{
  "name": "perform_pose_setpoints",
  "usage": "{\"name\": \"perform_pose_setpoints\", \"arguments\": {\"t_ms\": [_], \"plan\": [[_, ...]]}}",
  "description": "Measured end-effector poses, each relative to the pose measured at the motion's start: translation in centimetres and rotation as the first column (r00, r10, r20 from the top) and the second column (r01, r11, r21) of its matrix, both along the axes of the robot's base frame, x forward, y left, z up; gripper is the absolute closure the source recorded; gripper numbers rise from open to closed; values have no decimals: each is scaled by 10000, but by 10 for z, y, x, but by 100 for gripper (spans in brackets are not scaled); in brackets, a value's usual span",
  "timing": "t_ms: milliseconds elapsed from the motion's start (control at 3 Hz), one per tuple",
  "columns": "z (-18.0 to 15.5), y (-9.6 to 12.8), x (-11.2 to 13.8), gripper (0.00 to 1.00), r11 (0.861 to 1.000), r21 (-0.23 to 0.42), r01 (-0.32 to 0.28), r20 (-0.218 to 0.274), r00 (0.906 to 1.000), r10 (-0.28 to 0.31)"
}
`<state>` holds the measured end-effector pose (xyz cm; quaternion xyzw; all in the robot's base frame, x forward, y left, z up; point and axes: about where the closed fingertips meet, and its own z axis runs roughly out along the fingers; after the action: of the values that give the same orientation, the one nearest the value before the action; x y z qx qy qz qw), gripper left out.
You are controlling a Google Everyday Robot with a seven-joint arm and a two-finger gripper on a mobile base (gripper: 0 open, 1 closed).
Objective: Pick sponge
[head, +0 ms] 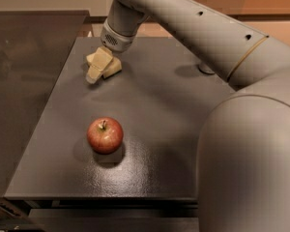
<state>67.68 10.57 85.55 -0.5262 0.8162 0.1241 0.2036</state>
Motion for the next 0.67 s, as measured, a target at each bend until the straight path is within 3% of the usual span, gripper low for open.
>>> {"name": "perform_pose_setpoints", "arguments": {"t_ms": [333,667], "plan": [[-9,9,2,17,9999,-96,-129,-38,9999,129],[-17,12,4,41,9997,-187,-162,-94,9998,160]]}}
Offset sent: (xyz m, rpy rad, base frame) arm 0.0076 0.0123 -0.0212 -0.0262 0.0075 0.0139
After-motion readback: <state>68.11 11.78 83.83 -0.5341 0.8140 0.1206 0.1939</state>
